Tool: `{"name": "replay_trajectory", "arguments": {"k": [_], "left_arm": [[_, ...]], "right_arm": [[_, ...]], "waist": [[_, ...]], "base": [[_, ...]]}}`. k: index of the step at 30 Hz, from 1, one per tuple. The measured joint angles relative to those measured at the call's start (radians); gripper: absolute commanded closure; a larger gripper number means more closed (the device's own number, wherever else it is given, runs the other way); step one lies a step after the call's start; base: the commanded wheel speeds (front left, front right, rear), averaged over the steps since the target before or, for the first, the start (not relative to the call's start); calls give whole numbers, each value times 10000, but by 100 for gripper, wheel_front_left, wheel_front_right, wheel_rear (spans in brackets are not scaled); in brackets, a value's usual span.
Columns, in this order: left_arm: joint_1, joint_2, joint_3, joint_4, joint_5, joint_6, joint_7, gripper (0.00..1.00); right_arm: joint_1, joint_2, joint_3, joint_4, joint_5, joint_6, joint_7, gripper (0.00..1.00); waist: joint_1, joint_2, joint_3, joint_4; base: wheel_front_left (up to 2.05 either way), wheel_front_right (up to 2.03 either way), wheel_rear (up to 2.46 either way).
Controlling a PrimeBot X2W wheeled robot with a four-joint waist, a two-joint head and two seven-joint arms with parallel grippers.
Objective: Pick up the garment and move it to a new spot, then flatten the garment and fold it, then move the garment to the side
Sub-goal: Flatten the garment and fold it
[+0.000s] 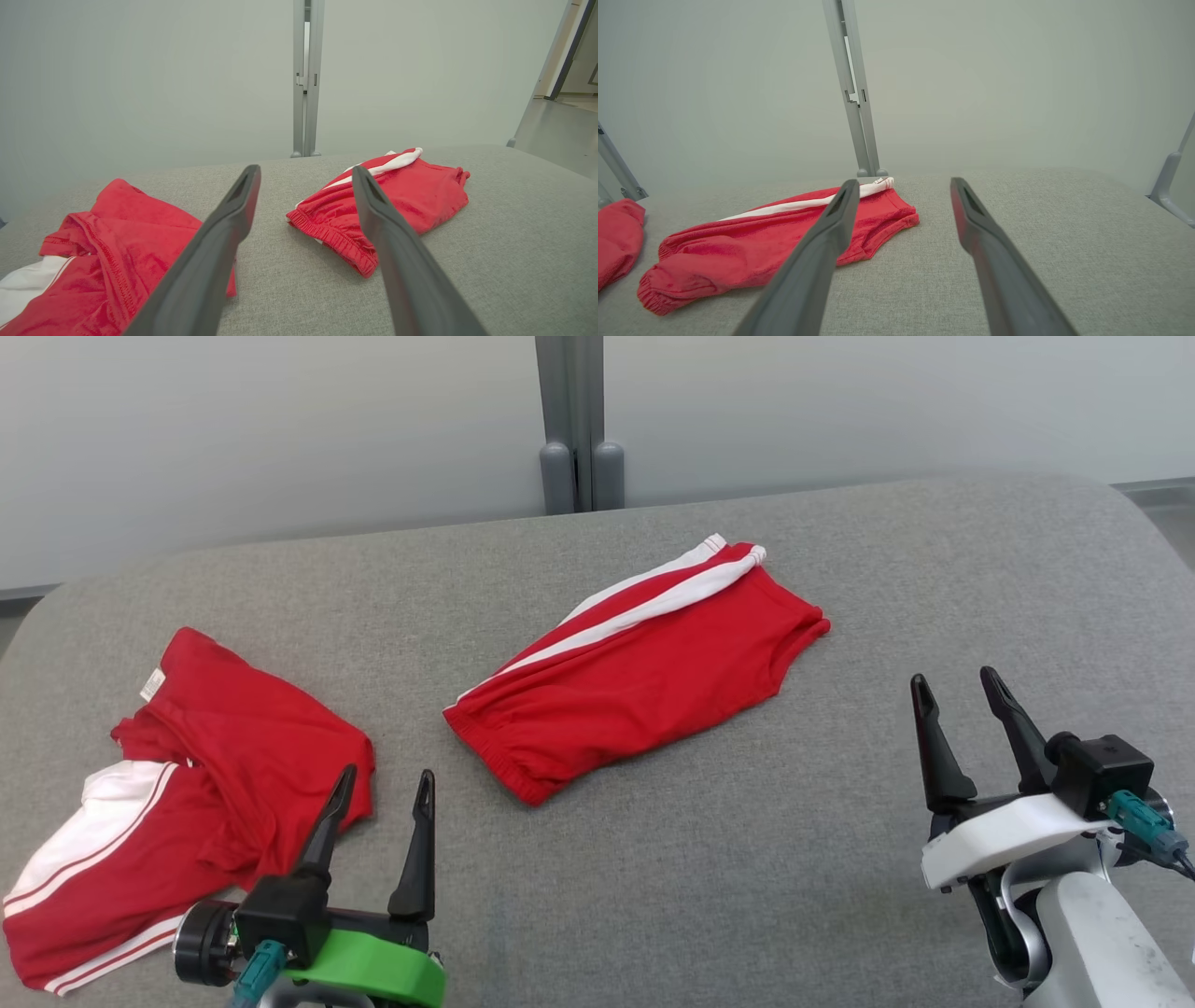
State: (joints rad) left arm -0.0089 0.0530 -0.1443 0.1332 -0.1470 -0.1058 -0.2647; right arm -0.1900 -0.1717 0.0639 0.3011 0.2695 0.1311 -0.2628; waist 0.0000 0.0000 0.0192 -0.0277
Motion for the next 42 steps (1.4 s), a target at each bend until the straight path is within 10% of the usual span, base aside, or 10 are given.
{"name": "replay_trajectory", "arguments": {"k": [22,42], "left_arm": [[-1358,-33,-934,332,-420,88,0,0],[-1831,-31,-1476,408,-970,196,0,0]], "right_arm": [[-3440,658,-2136,4232,3645,-6,2819,0],[-5888,-479,-3386,7171,4303,8,3626,0]], "waist": [[0,0,1699,1905],[0,0,3003,3657]], "base": [[0,0,0],[0,0,0]]}}
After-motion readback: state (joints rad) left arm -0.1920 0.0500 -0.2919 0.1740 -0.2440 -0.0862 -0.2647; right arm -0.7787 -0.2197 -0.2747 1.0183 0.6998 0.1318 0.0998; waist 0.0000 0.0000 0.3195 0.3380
